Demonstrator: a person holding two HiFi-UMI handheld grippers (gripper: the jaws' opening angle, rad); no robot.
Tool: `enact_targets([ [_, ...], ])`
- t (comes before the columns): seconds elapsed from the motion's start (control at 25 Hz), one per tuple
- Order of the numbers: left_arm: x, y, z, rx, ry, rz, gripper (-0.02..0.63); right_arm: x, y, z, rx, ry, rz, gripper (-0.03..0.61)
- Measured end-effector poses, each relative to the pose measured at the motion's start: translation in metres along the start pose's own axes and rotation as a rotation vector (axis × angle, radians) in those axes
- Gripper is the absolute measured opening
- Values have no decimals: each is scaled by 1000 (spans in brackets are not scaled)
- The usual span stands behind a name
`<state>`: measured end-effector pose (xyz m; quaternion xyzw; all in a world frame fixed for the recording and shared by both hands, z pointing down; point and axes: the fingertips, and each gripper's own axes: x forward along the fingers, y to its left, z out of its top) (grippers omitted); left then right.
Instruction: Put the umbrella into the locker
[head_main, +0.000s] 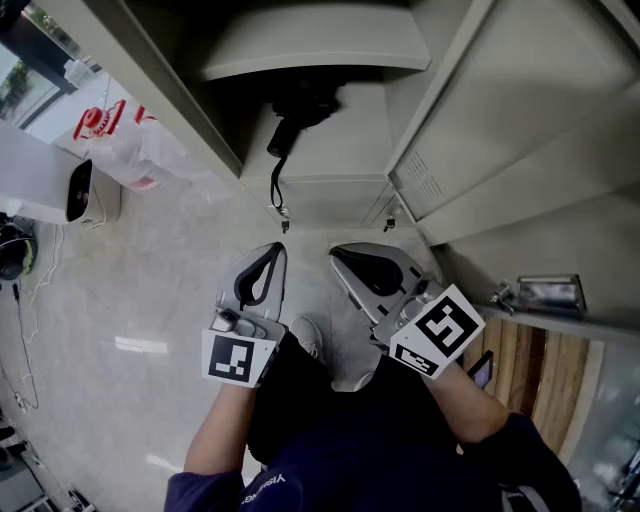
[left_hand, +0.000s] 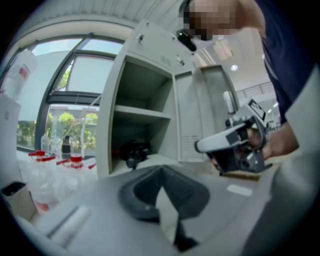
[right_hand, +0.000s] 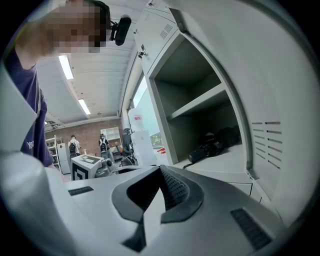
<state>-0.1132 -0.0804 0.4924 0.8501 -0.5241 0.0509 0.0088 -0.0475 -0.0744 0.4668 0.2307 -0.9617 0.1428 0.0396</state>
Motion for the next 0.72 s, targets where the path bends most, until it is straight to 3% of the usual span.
enact_targets([
  [0.72, -2, -2, -6, 6, 28, -8, 3, -1, 1, -6, 1, 19, -1, 6],
])
